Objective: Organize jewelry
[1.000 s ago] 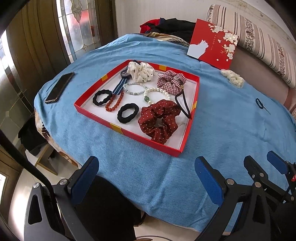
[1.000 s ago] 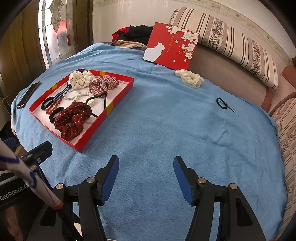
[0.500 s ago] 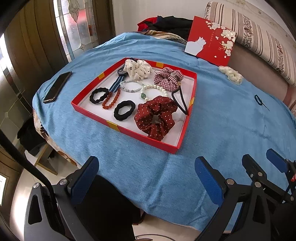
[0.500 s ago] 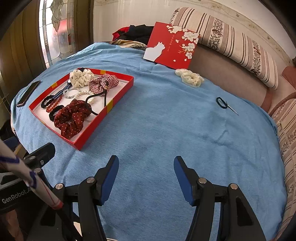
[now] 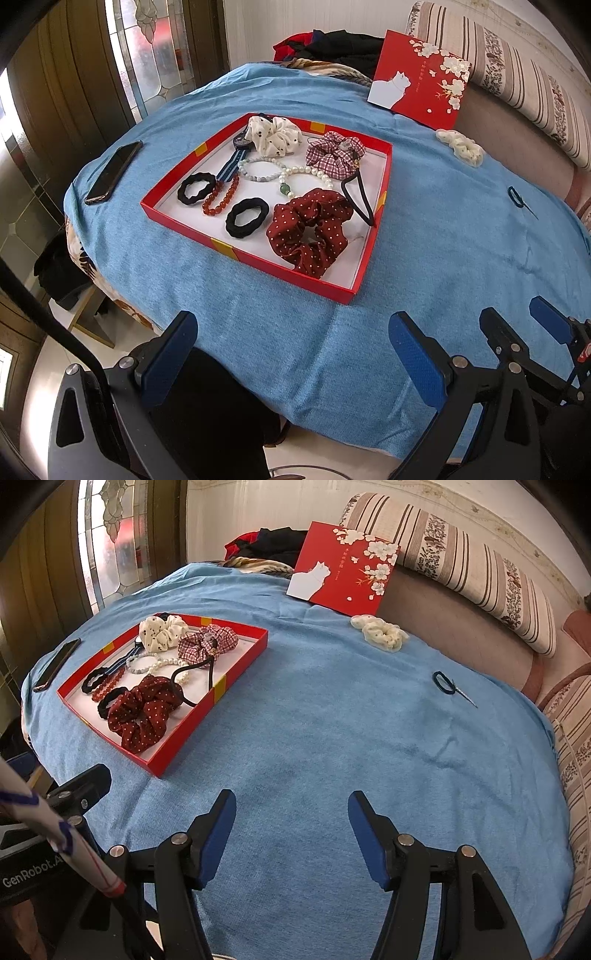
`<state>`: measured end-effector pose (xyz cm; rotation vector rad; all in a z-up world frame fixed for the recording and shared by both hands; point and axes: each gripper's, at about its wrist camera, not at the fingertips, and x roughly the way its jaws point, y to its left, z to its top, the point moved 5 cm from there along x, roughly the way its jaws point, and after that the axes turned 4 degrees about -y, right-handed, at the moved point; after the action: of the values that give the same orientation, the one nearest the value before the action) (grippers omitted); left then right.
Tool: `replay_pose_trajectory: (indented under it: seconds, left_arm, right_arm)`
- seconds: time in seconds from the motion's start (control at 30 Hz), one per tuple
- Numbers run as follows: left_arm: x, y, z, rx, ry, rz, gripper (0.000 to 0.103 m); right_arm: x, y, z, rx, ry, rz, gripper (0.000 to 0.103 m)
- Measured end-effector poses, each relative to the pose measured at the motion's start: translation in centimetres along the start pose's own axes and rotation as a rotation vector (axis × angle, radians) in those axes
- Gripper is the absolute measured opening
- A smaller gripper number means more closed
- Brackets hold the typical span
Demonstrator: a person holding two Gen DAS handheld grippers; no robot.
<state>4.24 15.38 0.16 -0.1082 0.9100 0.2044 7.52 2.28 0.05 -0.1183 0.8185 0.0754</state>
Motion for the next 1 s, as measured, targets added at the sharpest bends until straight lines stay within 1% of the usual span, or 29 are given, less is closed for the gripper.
replay_pose_trajectory:
  seconds: [1.0]
  left_arm:
    - [0.41, 0.01, -0.29, 0.002, 0.020, -0.007, 0.103]
  right_arm:
    - [0.28, 0.00, -0.24, 0.003, 0.006, 0.000, 0.068]
